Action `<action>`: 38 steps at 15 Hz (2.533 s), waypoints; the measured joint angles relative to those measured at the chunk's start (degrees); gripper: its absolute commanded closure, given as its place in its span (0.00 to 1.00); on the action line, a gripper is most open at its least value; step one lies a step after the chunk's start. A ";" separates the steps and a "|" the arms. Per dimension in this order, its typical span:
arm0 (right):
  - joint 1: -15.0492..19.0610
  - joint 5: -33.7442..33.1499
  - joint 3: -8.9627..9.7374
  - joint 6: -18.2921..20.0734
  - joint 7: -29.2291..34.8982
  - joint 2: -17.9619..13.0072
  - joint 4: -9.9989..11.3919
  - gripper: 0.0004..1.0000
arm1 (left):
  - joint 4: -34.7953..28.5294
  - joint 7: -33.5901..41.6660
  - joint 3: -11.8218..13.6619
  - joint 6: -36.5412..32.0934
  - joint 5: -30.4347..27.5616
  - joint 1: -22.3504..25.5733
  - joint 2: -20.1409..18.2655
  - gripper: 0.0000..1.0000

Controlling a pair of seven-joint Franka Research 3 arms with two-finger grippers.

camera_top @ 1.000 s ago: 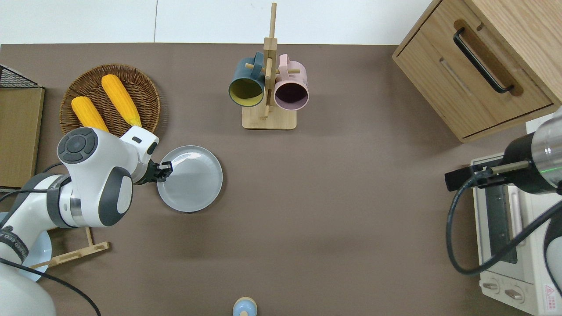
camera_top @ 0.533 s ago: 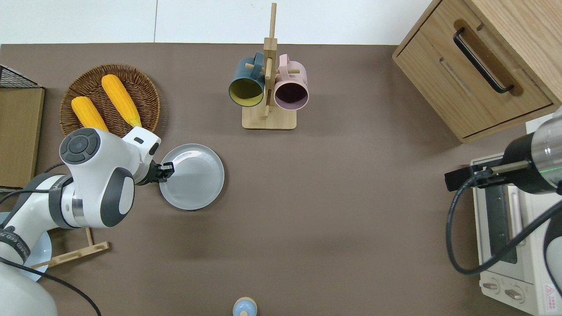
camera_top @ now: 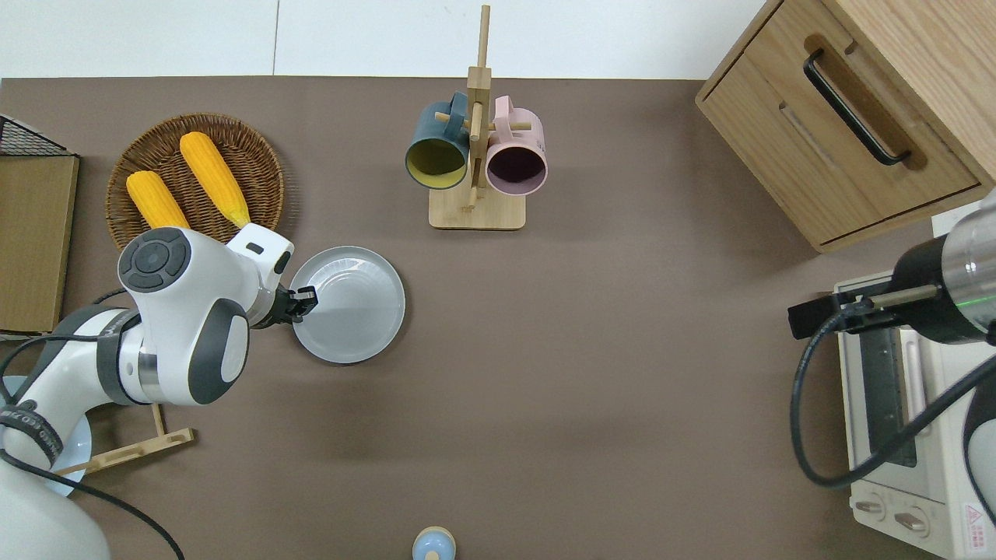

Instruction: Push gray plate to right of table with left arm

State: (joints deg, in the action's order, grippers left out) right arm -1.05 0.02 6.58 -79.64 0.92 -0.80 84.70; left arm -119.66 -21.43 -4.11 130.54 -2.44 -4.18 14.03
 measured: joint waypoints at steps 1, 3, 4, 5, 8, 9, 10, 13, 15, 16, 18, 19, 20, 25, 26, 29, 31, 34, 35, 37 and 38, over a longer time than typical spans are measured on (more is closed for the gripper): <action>0.00 0.00 0.00 0.00 0.00 0.00 0.00 0.02 | 0.01 -0.86 -0.04 0.02 0.00 -0.24 0.00 1.00; 0.00 0.00 0.00 0.00 0.00 0.00 0.00 0.02 | 0.09 -2.46 -0.18 0.10 0.00 -0.96 0.03 1.00; 0.00 0.00 0.00 0.00 0.00 0.00 0.00 0.02 | 0.13 -3.25 -0.27 0.15 0.00 -1.34 0.06 1.00; 0.00 0.00 0.00 0.00 0.00 0.00 0.00 0.02 | 0.15 -4.01 -0.44 0.17 0.00 -1.66 0.08 1.00; 0.00 0.00 0.00 0.00 0.00 0.00 0.00 0.02 | 0.16 -8.19 -1.23 -0.08 0.00 -3.47 0.13 1.00; 0.00 0.00 0.00 0.00 0.00 0.00 0.00 0.02 | 0.18 -10.15 -1.54 -0.34 0.00 -4.51 0.13 1.00; 0.00 0.00 0.00 0.00 0.00 0.00 0.00 0.02 | 0.20 -12.46 -1.87 -0.66 0.00 -5.83 0.13 1.00; 0.00 0.00 0.00 0.00 0.00 0.00 0.00 0.02 | 0.22 -19.48 -2.46 -0.91 0.00 -10.38 0.13 1.00; 0.00 0.00 0.00 0.00 0.00 0.00 0.00 0.02 | 0.32 -24.40 -2.63 -0.93 0.00 -13.61 0.16 1.00; 0.00 0.00 0.00 0.00 0.00 0.00 0.00 0.02 | 0.44 -26.67 -2.71 -0.93 0.00 -15.17 0.23 1.00; 0.00 0.00 0.00 0.00 0.00 0.00 0.00 0.02 | 0.72 -31.58 -2.96 -0.94 0.00 -18.64 0.45 1.00; 0.00 0.00 0.00 0.00 0.00 0.00 0.00 0.02 | 0.85 -33.84 -3.15 -0.94 0.00 -20.23 0.54 1.00; 0.00 0.00 0.00 0.00 0.00 0.00 0.00 0.02 | 0.98 -36.09 -3.57 -0.94 0.00 -21.62 0.63 1.00; 0.00 0.00 0.00 0.00 0.00 0.00 0.00 0.02 | 1.81 -46.48 -10.34 -0.94 0.00 -23.46 1.50 1.00; 0.00 0.00 0.00 0.00 0.00 0.00 0.00 0.02 | 2.25 -48.34 -11.89 -0.95 0.00 -23.51 1.90 1.00; 0.00 0.00 0.00 0.00 0.00 0.00 0.00 0.02 | 3.71 -52.91 -15.30 -0.95 0.00 -23.97 3.30 1.00; 0.00 0.00 0.00 0.00 0.00 0.00 0.00 0.02 | 4.66 -54.27 -16.38 -0.95 0.00 -24.10 3.85 1.00; 0.00 0.00 0.00 0.00 0.00 0.00 0.00 0.02 | 5.51 -55.68 -16.70 -0.99 0.00 -24.10 4.31 0.90; 0.00 0.00 0.00 0.00 0.00 0.00 0.00 0.02 | 5.61 -55.79 -16.70 -0.99 0.00 -24.10 4.37 0.64; 0.00 0.00 0.00 0.00 0.00 0.00 0.00 0.02 | 5.73 -55.81 -16.70 -1.15 0.00 -24.10 4.49 0.12; 0.00 0.00 0.00 0.00 0.00 0.00 0.00 0.02 | 5.82 -55.80 -16.70 -1.28 0.00 -24.10 4.60 0.00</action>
State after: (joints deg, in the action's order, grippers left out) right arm -1.05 0.02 6.58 -79.64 0.92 -0.80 84.70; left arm -113.84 -77.23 -20.81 129.26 -2.43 -28.28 18.63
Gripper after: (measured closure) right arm 0.013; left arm 0.899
